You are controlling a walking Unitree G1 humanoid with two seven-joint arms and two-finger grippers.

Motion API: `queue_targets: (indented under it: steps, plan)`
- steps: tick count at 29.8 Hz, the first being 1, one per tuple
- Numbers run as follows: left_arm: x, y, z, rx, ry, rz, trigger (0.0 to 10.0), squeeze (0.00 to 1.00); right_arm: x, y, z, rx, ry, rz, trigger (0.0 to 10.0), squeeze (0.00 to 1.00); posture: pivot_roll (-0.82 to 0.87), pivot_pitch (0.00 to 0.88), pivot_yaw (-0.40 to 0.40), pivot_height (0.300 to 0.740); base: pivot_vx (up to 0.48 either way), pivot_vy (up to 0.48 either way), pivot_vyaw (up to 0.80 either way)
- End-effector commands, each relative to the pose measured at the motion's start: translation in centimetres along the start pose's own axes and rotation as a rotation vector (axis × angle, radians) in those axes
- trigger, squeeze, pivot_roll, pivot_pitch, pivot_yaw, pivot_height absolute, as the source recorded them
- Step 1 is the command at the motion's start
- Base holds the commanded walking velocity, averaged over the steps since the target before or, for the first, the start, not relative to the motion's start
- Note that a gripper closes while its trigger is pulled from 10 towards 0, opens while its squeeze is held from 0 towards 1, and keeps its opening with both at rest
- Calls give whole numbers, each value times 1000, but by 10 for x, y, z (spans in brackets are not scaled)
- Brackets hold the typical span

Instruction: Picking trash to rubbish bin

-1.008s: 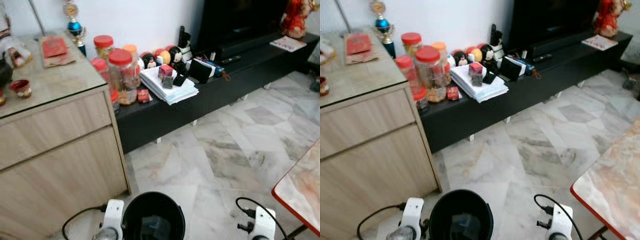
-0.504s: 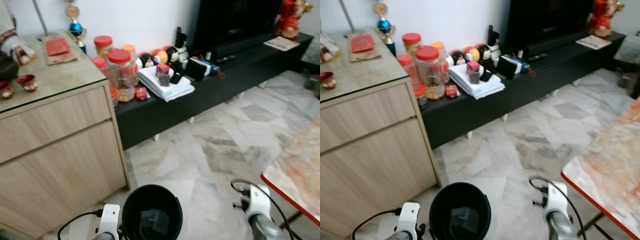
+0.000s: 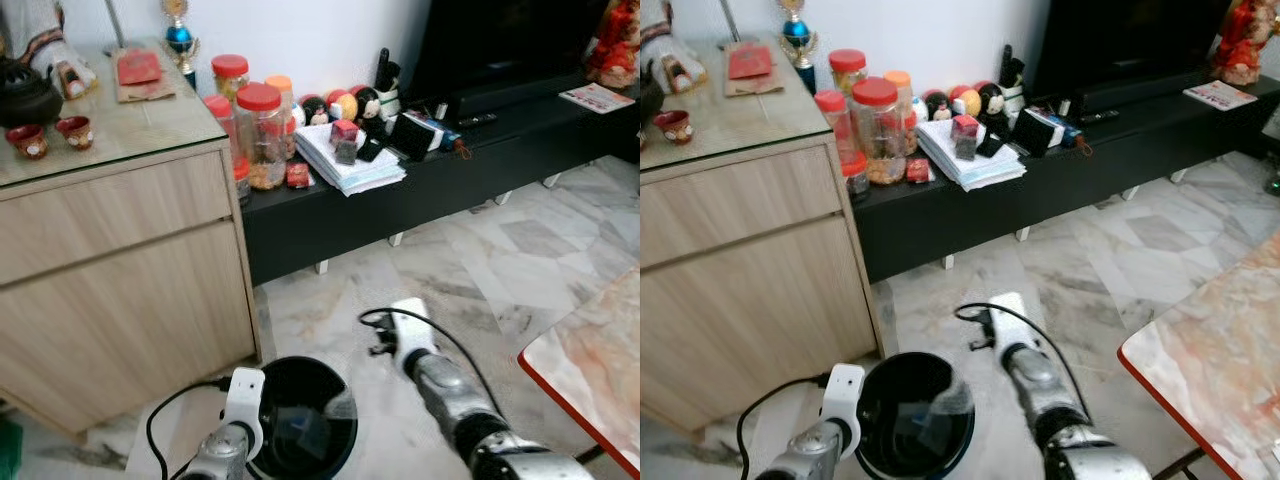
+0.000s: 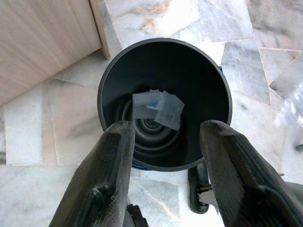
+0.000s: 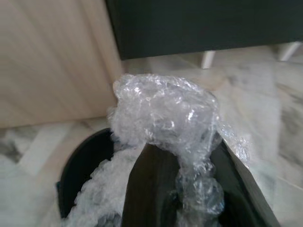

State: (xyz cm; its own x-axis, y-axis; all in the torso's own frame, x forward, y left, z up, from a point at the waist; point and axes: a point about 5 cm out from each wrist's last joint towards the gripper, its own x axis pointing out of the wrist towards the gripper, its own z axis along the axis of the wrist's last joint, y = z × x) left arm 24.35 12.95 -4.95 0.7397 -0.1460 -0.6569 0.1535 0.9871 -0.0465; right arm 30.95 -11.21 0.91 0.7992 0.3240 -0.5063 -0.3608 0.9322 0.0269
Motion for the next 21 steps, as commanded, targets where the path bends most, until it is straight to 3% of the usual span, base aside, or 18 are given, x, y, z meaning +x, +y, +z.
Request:
queue_targets:
  steps: [1,10,21]
  plan:
    - [1,-2,3,-4,-17,-16,10000,0,3,6,7,-33,-1,30,10000,0,-37,69,-102,740,0,0,0]
    - [0,-9,4,8,-55,-96,10000,0,10,37,7,-98,23,78,10000,0,6,88,-123,740,0,0,0]
    - [-1,-18,8,68,-90,-168,10000,0,14,50,15,-87,14,64,10000,0,38,90,-126,740,0,0,0]
